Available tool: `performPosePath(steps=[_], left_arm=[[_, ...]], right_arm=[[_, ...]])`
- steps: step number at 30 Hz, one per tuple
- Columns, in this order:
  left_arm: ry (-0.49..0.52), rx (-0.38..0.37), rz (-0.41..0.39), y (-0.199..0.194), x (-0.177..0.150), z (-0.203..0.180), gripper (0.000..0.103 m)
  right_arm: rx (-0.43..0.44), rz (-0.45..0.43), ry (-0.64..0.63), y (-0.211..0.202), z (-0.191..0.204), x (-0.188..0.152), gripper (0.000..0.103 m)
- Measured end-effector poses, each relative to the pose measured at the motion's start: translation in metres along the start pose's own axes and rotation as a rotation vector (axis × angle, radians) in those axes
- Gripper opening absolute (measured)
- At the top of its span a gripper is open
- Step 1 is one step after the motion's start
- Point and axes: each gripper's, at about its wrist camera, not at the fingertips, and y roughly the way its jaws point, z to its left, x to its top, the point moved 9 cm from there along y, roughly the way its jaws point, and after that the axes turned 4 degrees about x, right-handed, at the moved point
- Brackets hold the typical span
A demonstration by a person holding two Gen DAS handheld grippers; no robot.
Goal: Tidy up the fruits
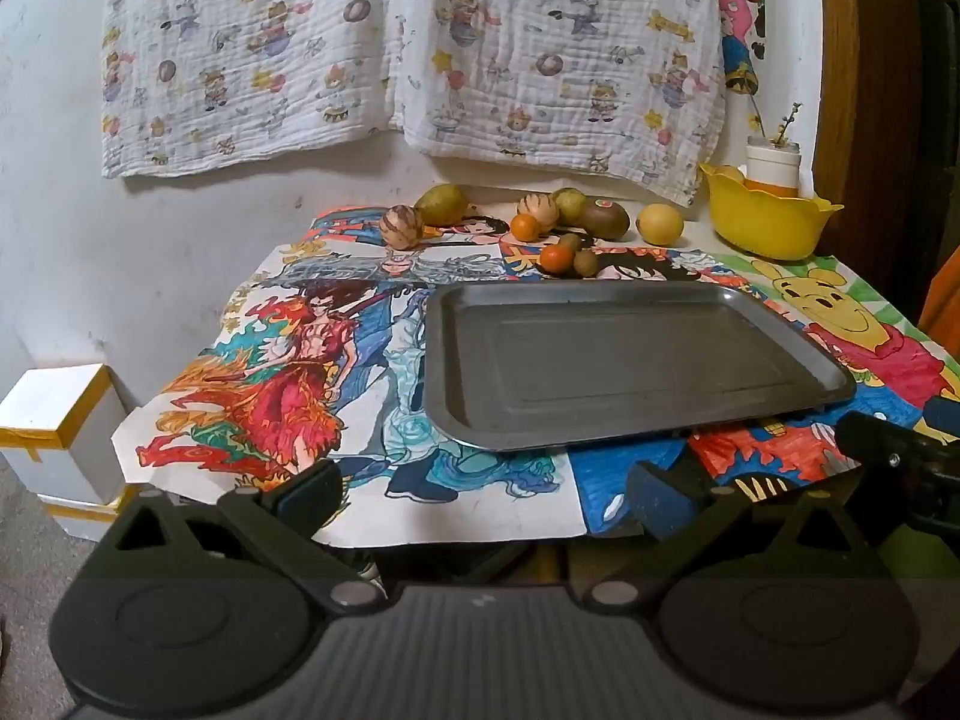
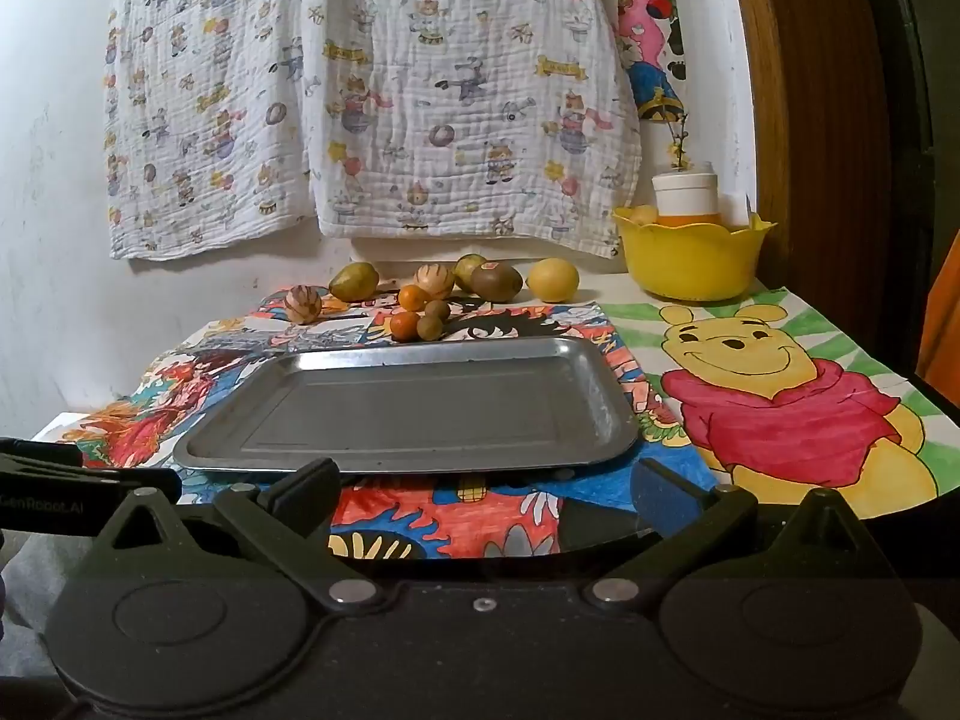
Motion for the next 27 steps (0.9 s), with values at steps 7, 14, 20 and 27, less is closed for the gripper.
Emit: performPosePath(steps=[7, 14, 20, 27], left_arm=[[0.0, -0.002, 0.001, 0.0004, 0.0001, -0.0003, 0.103], [-0.001, -0.002, 0.002, 0.0005, 0.0, -0.0003, 0.103], [-0.001, -0.002, 0.003, 0.0004, 0.0, -0.0002, 0.103], [-0.001, -0.001, 0.004, 0.0032, -0.0035, 0.0016, 0.103]], right_arm=[[0.0, 0.001, 0.0, 0.0001, -0.0001, -0.0005, 0.103], [0.0, 0.002, 0.0, 0.0005, -0.0002, -0.001, 0.103], [0.0, 0.004, 0.002, 0.0003, -0.0005, -0.0013, 0.103], [0.001, 0.006, 0.004, 0.0008, -0.0005, -0.0016, 0.103]])
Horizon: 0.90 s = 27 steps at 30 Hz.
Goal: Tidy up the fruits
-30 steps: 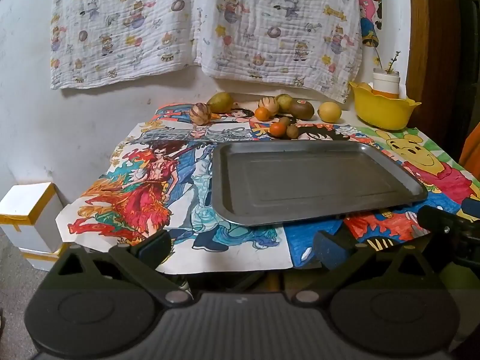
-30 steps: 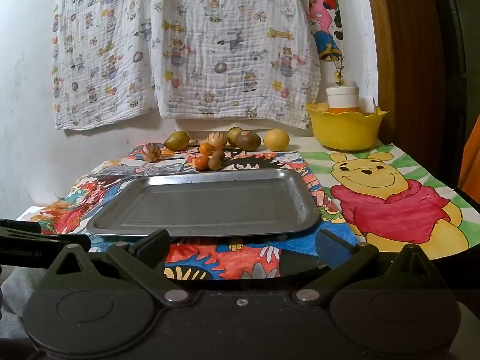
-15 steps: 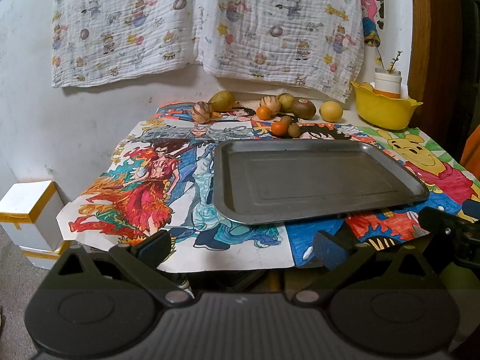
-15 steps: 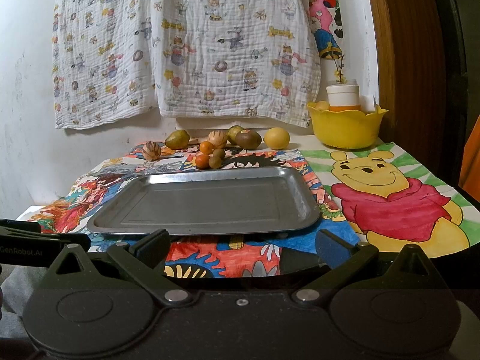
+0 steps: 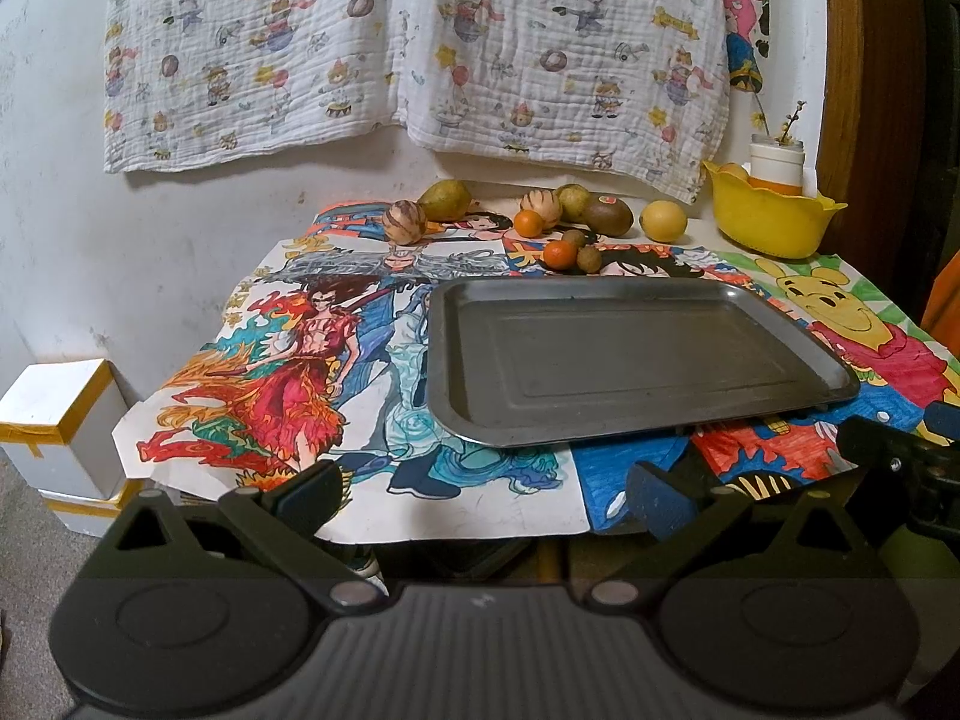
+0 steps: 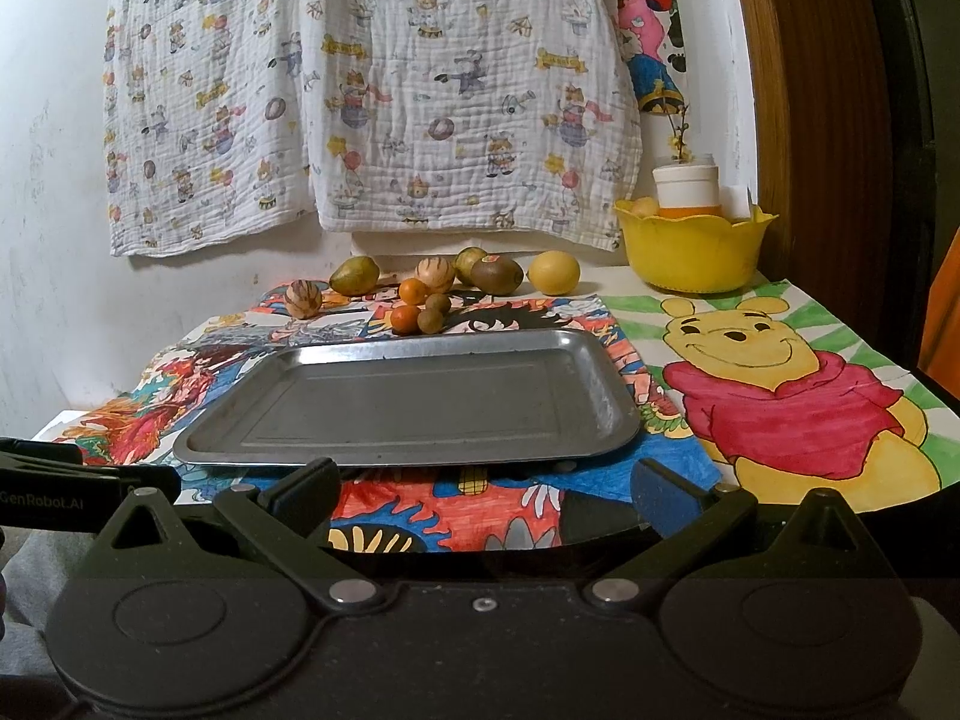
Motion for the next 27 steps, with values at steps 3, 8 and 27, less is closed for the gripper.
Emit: performPosePath(steps=[3, 8, 27], left_arm=[[0.0, 0.0, 0.001, 0.0, 0.0, 0.0, 0.103], [0.0, 0.0, 0.001, 0.0001, 0.0, 0.0001, 0.103], [0.002, 0.001, 0.004, 0.0019, -0.0017, 0.0012, 0.103]], right_arm=[[0.0, 0.0, -0.001, 0.0004, 0.0002, 0.0, 0.103], [0.0, 0.002, 0.0, 0.0007, 0.0004, -0.0001, 0.103], [0.0, 0.003, -0.001, 0.0024, 0.0006, 0.0011, 0.103]])
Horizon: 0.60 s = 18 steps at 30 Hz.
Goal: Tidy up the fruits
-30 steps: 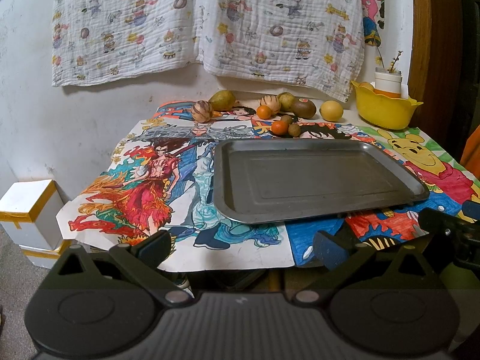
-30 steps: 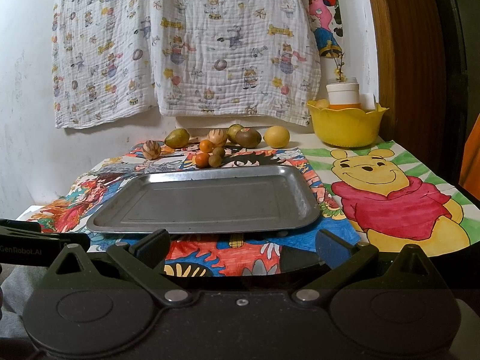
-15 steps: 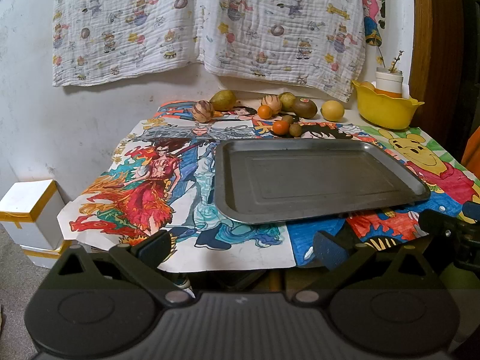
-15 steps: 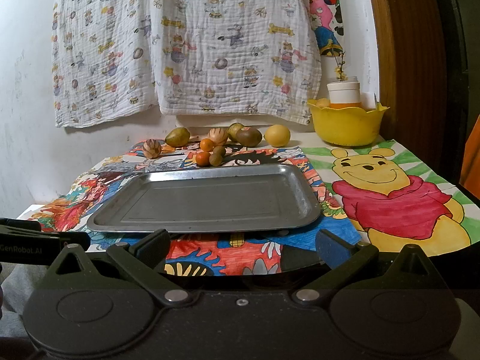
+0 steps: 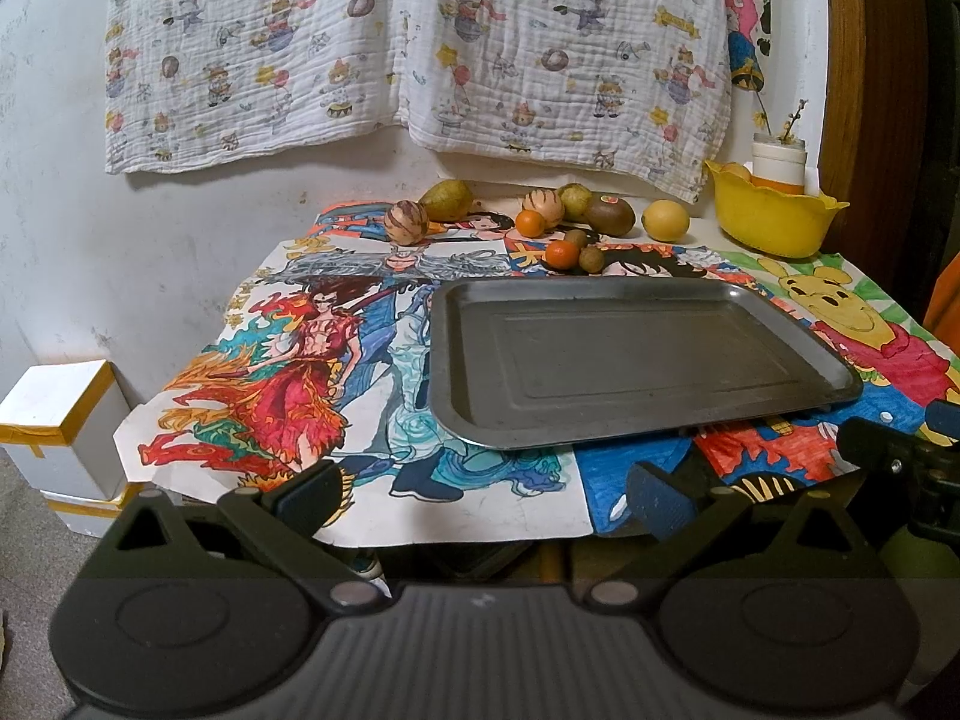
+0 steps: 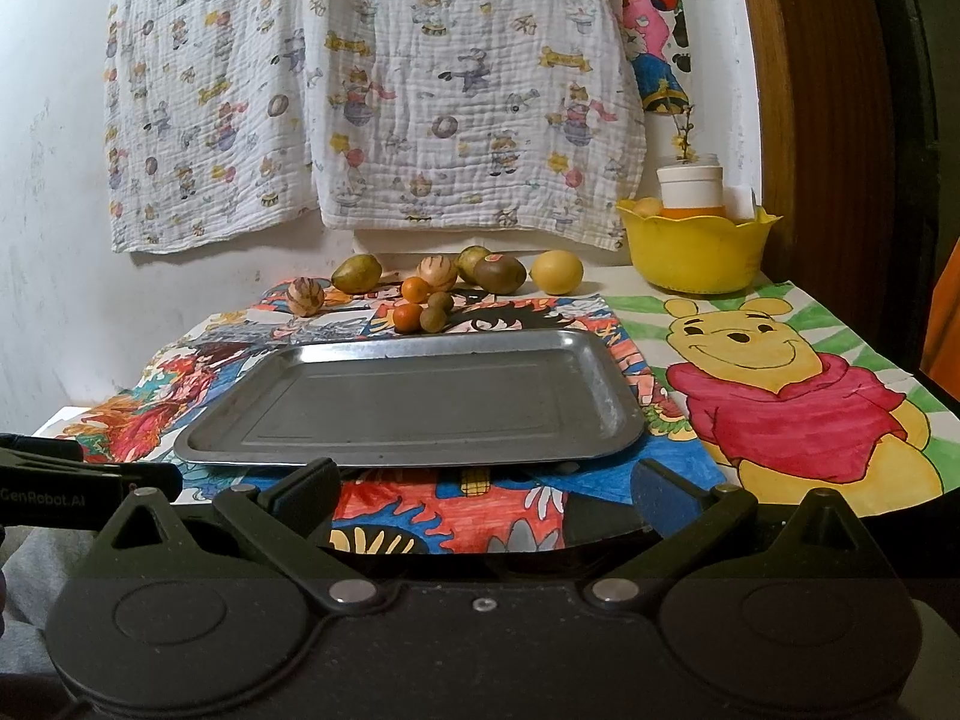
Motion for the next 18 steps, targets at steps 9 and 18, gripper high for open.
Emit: performPosePath(steps=[9, 18], left_arm=[[0.023, 0.019, -0.008, 0.007, 0.0, 0.004, 0.103], [0.034, 0.016, 0.001, 0.012, 0.011, 0.003, 0.103]], right_arm=[[-0.003, -0.001, 0.006, 0.002, 0.0, -0.004, 0.103], [0.001, -0.025, -0.007, 0.014, -0.003, 0.014, 0.103]])
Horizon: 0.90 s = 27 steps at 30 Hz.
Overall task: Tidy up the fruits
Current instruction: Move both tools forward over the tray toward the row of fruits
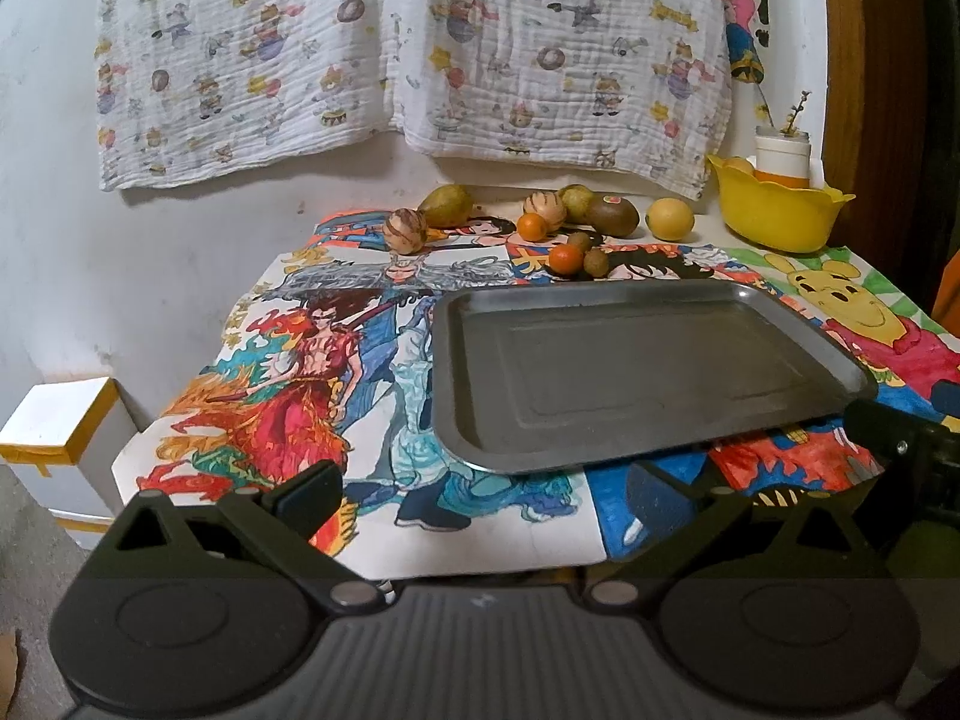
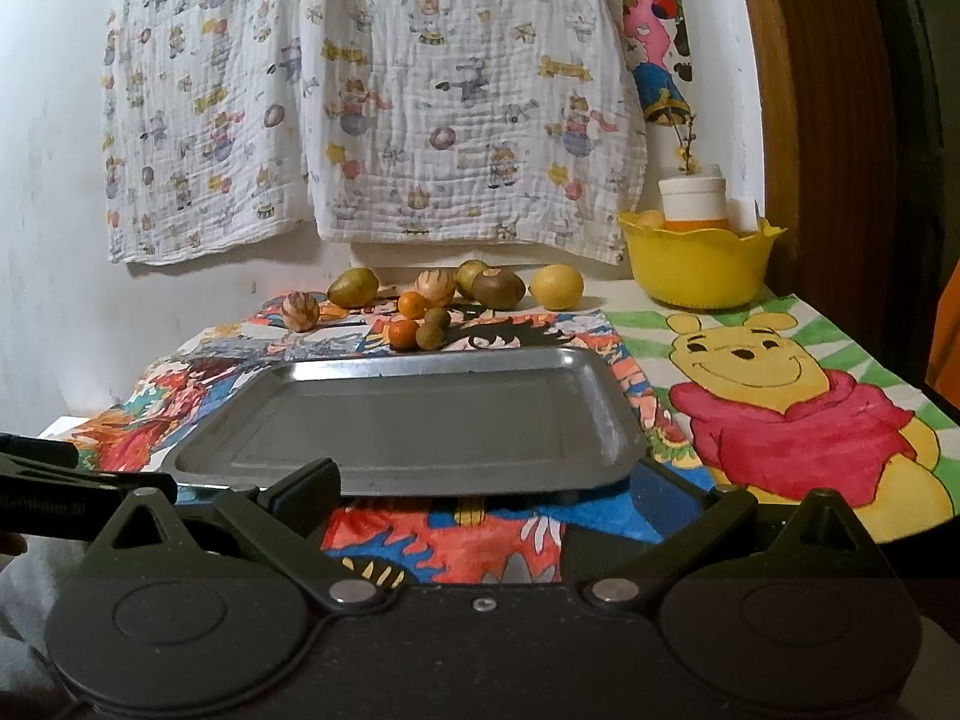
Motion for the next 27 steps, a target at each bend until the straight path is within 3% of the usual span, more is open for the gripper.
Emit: performPosePath(steps=[13, 27], left_arm=[[-0.014, -0.018, 0.014, 0.033, 0.04, 0.023, 0.103], [0.001, -0.022, 0.045, 0.118, 0.113, 0.051, 0.103]], right_arm=[[0.023, 0.041, -0.063, 0.052, 0.004, 0.031, 0.103], [0.1, 0.105, -0.185, 0.137, 0.028, 0.083, 0.103]])
